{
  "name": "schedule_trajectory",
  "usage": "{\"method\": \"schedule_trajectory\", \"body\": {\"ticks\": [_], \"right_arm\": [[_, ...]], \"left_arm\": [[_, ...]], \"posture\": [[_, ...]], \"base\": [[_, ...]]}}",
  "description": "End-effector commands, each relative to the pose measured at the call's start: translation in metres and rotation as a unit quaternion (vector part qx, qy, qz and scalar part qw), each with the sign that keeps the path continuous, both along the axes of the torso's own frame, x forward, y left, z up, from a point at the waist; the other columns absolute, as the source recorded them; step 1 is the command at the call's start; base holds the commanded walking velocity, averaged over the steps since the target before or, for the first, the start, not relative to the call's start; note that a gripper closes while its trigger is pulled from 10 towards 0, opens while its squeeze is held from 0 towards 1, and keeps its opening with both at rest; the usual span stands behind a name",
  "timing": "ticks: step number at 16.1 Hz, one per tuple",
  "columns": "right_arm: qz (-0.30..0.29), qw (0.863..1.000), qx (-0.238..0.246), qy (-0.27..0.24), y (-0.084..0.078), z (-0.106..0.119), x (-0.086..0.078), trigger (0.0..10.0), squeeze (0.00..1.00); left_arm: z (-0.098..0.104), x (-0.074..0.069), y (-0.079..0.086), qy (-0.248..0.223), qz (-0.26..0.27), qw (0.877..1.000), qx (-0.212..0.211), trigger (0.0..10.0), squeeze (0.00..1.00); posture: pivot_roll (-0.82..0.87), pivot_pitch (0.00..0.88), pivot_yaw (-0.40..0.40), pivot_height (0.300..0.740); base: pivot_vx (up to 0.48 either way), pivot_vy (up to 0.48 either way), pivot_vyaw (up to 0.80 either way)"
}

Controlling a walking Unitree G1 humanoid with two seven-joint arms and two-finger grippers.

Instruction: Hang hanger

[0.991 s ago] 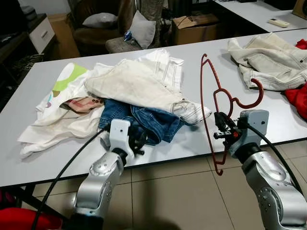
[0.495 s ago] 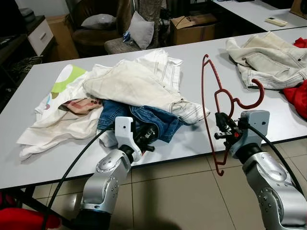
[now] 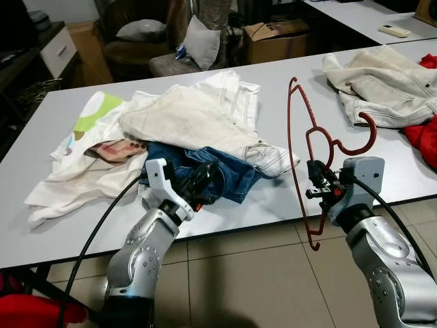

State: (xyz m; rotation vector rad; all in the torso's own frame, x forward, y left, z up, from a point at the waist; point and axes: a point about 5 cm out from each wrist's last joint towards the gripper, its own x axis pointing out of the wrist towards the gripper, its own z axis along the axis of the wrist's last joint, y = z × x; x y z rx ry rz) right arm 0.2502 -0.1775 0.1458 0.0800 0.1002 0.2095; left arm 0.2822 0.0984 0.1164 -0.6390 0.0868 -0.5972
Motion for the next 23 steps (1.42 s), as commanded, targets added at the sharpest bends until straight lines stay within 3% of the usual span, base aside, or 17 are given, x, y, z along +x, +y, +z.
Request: {"method": "schedule_trajectory", "body": {"ticks": [1,3,5,6,7,8,9,10,12,13,15,16,17,18,20,21,23], "right_arm": [[0.01,1.0,-0.001,-0.01,0.005,0.006,-0.001,10.0,0.0],[0.012,1.0,-0.003,-0.01,0.004,0.006,-0.002,10.0,0.0],[0.009,1.0,-0.005,-0.008,0.003,0.005,-0.003,10.0,0.0],[0.009,1.0,-0.005,-0.009,0.003,0.005,-0.003,10.0,0.0],[0.008,1.0,-0.005,-0.009,0.004,0.006,-0.003,10.0,0.0],[0.007,1.0,-0.005,-0.009,0.003,0.005,-0.004,10.0,0.0],[0.007,1.0,-0.005,-0.009,0.003,0.005,-0.004,10.0,0.0],[0.016,1.0,-0.002,-0.001,0.003,0.003,-0.007,10.0,0.0],[0.02,1.0,-0.008,0.001,0.002,0.002,-0.007,10.0,0.0],[0.021,1.0,-0.015,0.001,0.001,0.003,-0.005,10.0,0.0],[0.027,1.0,-0.016,-0.003,0.003,0.005,-0.002,10.0,0.0],[0.029,0.999,-0.014,-0.004,0.005,0.005,-0.001,10.0,0.0],[0.029,0.999,-0.014,-0.004,0.007,0.004,-0.002,10.0,0.0],[0.027,1.0,-0.013,-0.003,0.007,0.003,-0.003,10.0,0.0],[0.026,1.0,-0.011,-0.002,0.009,0.001,-0.004,10.0,0.0],[0.025,1.0,-0.01,-0.002,0.009,0.001,-0.005,10.0,0.0],[0.022,1.0,-0.011,-0.003,0.008,0.0,-0.006,10.0,0.0]], "left_arm": [[0.001,0.001,-0.016,0.001,-0.02,0.999,-0.031,0.0,0.0],[0.003,0.002,-0.014,-0.009,-0.029,1.0,-0.007,0.0,0.0],[-0.01,-0.001,-0.012,0.004,-0.037,0.996,0.084,0.0,0.0],[-0.012,0.0,-0.01,0.006,-0.028,0.994,0.102,0.0,0.0],[-0.008,0.001,0.003,-0.007,0.01,0.994,0.107,10.0,0.0],[-0.002,0.001,0.019,-0.028,0.043,0.992,0.112,10.0,0.0],[-0.002,0.001,0.019,-0.028,0.043,0.992,0.112,10.0,0.0],[0.0,0.002,0.04,-0.051,0.071,0.982,0.165,10.0,1.0],[-0.003,0.006,0.063,-0.068,0.049,0.946,0.314,10.0,1.0],[-0.003,0.008,0.07,-0.084,0.014,0.918,0.387,10.0,1.0],[-0.002,0.011,0.074,-0.104,-0.034,0.887,0.448,10.0,1.0],[-0.003,0.012,0.071,-0.111,-0.055,0.881,0.456,10.0,1.0],[-0.004,0.014,0.066,-0.12,-0.073,0.875,0.464,10.0,0.89],[-0.005,0.017,0.061,-0.131,-0.08,0.865,0.478,10.0,0.36],[-0.004,0.024,0.059,-0.145,-0.075,0.851,0.499,10.0,0.0],[-0.004,0.027,0.06,-0.147,-0.073,0.846,0.508,10.0,0.0],[-0.005,0.033,0.065,-0.158,-0.076,0.818,0.548,10.0,0.0]], "posture": [[-0.18,0.0,0.111,0.74],[-0.19,0.0,0.114,0.74],[-0.19,0.0,0.121,0.74],[-0.19,0.0,0.121,0.74],[-0.19,0.0,0.121,0.74],[-0.19,0.0,0.127,0.74],[-0.19,0.0,0.127,0.74],[-0.18,0.0,0.121,0.74],[-0.18,0.0,0.112,0.74],[-0.17,0.0,0.101,0.74],[-0.16,0.0,0.104,0.74],[-0.16,0.0,0.113,0.74],[-0.16,0.0,0.119,0.74],[-0.16,0.0,0.124,0.74],[-0.16,0.0,0.136,0.74],[-0.16,0.0,0.139,0.74],[-0.16,0.0,0.143,0.74]], "base": [[0.0,0.0,0.0],[0.0,0.0,0.0],[0.0,0.0,0.0],[0.0,0.0,0.0],[0.0,0.0,0.0],[0.0,0.0,0.0],[0.0,0.0,0.0],[0.0,0.0,0.0],[0.0,0.0,0.0],[0.0,0.0,0.0],[0.0,0.0,0.0],[0.0,0.0,0.0],[0.0,0.0,0.0],[0.0,0.0,0.0],[0.0,0.0,0.0],[0.0,0.0,0.0],[0.0,0.0,0.0]]}}
